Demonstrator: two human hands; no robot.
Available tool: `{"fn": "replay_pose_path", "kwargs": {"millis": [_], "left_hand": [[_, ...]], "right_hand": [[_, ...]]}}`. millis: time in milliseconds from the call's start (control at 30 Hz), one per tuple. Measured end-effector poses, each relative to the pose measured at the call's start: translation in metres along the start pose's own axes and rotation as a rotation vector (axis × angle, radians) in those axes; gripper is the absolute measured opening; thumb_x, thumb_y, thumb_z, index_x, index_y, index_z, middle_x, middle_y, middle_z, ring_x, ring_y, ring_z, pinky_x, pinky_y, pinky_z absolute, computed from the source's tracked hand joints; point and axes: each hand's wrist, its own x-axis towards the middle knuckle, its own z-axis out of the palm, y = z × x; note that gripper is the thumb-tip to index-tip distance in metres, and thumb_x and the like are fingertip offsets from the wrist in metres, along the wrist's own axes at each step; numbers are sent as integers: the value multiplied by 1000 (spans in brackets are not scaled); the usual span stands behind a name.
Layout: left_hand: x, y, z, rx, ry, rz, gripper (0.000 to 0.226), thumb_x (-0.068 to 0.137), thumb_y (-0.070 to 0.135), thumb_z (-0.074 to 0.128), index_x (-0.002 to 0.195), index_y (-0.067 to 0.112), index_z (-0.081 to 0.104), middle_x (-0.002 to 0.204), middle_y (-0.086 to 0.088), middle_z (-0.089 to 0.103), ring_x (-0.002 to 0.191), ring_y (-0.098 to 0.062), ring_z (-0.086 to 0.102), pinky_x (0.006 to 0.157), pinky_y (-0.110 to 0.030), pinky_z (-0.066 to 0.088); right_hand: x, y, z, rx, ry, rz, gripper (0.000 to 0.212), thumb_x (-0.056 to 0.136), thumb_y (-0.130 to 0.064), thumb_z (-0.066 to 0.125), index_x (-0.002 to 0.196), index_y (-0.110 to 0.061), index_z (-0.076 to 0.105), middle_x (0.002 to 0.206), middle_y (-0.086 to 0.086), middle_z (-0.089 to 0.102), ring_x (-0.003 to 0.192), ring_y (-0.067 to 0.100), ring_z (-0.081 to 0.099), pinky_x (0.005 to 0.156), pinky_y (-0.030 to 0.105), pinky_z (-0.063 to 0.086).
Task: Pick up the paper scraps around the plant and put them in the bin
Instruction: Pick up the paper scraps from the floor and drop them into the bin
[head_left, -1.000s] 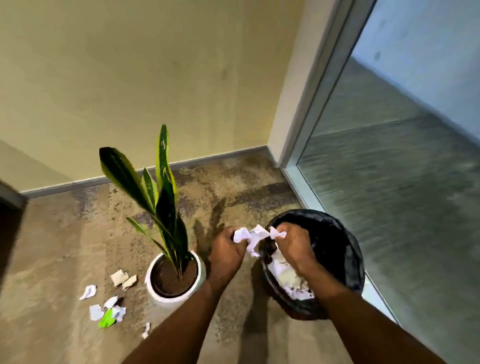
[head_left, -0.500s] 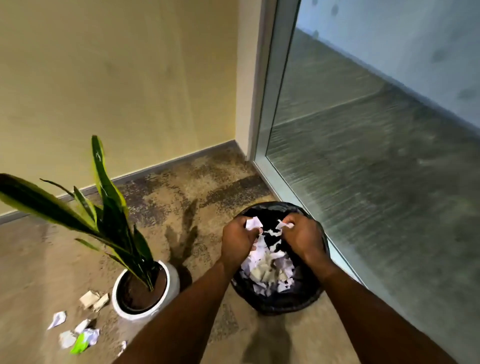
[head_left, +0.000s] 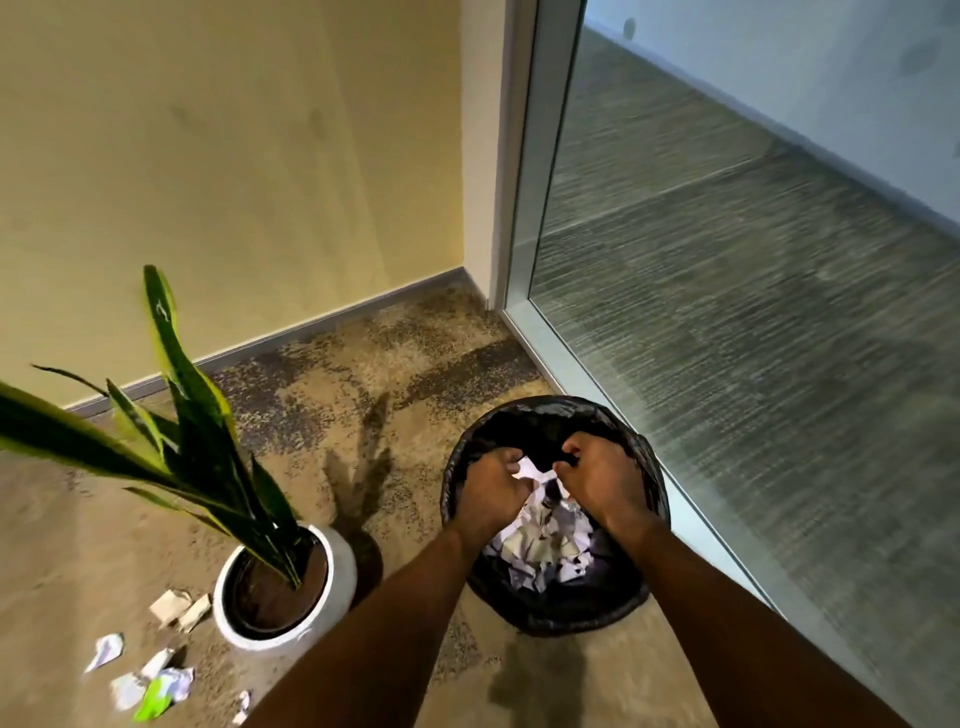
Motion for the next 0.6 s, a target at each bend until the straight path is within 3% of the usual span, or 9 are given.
{"fn": "replay_pose_path", "kwargs": {"millis": [100,167,267,367,500,600], "left_hand": [[-6,-6,-2,40,25,76,43,91,11,62,133,4,57,132,-12,62,123,-23,58,104,-30,44],[-15,-12,-10,60,71,160,38,92,9,56,130,5,60,128,-11,65,120,-22,60,104,-30,45],[-34,-26,-31,-7,177,236,25,96,17,52,114,12,69,103,-6,74,92,-18,68,81,-34,53],[-66,-60,-67,-122,381,210,35,96,42,47,97,16,70,87,-1,72,75,-3,62,63,-29,46],[-115,-121,-107,-98,645,101,29,90,21,49,110,14,69,104,-5,73,93,-17,66,80,-28,48],[-148,-169,-128,-178,748,-8,22,89,9,51,101,13,69,96,-4,72,88,-19,65,78,-32,49]], "right_hand": [[-8,-12,10,-11,50,-92,31,82,-29,67,111,-20,65,111,9,67,100,31,65,79,36,52],[-14,-29,19,10,81,-166,29,84,-23,65,112,-15,65,113,9,65,102,30,63,82,36,51],[-25,-69,37,57,67,-296,20,85,-12,59,104,-13,66,108,7,64,99,29,60,80,38,50],[-42,-119,67,86,11,-435,25,85,-7,54,107,-10,66,111,9,61,100,29,58,81,37,49],[-81,-177,121,46,-90,-640,32,87,-11,51,116,-7,64,115,12,62,103,31,60,88,38,50],[-117,-210,164,48,-159,-743,26,89,-14,52,110,-9,66,109,12,65,97,30,63,83,36,52]]}}
